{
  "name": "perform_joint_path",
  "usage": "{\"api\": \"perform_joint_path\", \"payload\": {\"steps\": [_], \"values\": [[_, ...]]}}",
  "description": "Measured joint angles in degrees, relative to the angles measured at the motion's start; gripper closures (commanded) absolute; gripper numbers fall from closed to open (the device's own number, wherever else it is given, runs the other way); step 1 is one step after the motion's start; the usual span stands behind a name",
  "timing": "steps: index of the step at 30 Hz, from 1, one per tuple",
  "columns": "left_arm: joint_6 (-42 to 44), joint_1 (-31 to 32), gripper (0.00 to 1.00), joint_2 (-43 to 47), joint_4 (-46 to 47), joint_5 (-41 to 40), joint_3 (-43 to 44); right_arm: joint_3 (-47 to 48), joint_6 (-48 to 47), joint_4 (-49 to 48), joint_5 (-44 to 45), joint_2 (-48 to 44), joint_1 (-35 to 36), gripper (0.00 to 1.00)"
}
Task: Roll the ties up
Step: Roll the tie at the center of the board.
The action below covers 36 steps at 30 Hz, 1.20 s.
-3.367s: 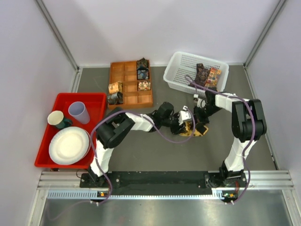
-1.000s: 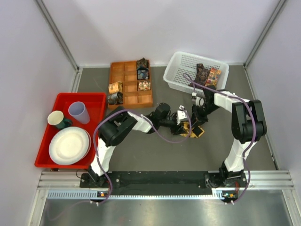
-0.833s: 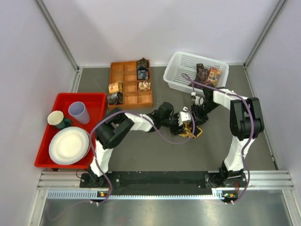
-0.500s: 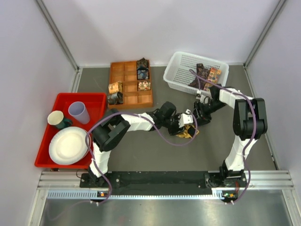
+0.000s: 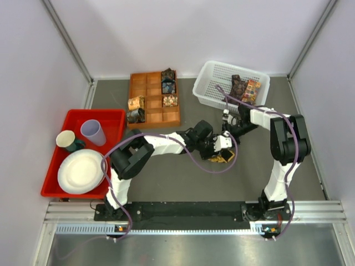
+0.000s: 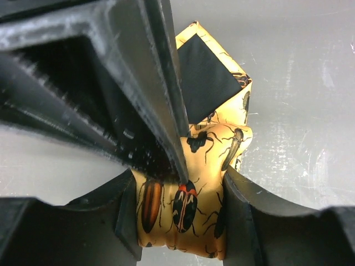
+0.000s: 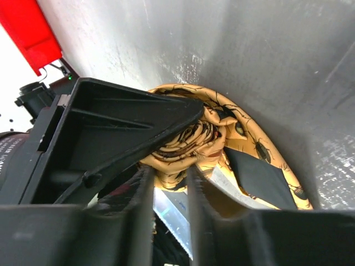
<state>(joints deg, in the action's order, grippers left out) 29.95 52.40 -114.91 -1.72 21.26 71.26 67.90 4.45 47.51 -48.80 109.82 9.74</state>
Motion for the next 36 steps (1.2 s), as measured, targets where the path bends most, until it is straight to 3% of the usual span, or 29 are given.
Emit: {"api": "perform_joint_path", "payload": {"steps": [8, 18, 28, 32, 33, 35, 36], "values": [[-3.0, -1.2, 0.24, -1.0, -1.6, 1.0, 1.9, 0.8, 0.1, 1.2, 2.3, 0.1, 0.1, 1.00], [-8.8, -5.8, 0.19, 0.2, 15.3, 14.5, -8.2, 0.2, -1.1, 1.7, 7.1, -1.3, 0.6, 1.00], [-14.2, -6.1, 0.33, -3.3, 26.6, 19.7, -9.0, -0.4, -1.2, 2.0, 14.6, -2.7, 0.6, 1.00], [-15.1, -5.8, 0.48, -4.0, 28.0, 20.6, -8.3, -0.4, -1.2, 2.0, 15.8, -2.7, 0.6, 1.00], [-15.0, -5.7, 0.58, -4.1, 28.2, 20.4, -8.2, -0.4, -1.2, 2.0, 16.0, -2.7, 0.6, 1.00], [-14.6, -5.6, 0.67, -4.2, 27.4, 20.1, -7.7, -0.4, -1.3, 1.9, 16.1, -2.7, 0.6, 1.00], [-14.2, -5.5, 0.74, -4.2, 26.6, 19.9, -7.3, -0.3, -1.4, 2.0, 16.2, -2.7, 0.6, 0.95]]}}
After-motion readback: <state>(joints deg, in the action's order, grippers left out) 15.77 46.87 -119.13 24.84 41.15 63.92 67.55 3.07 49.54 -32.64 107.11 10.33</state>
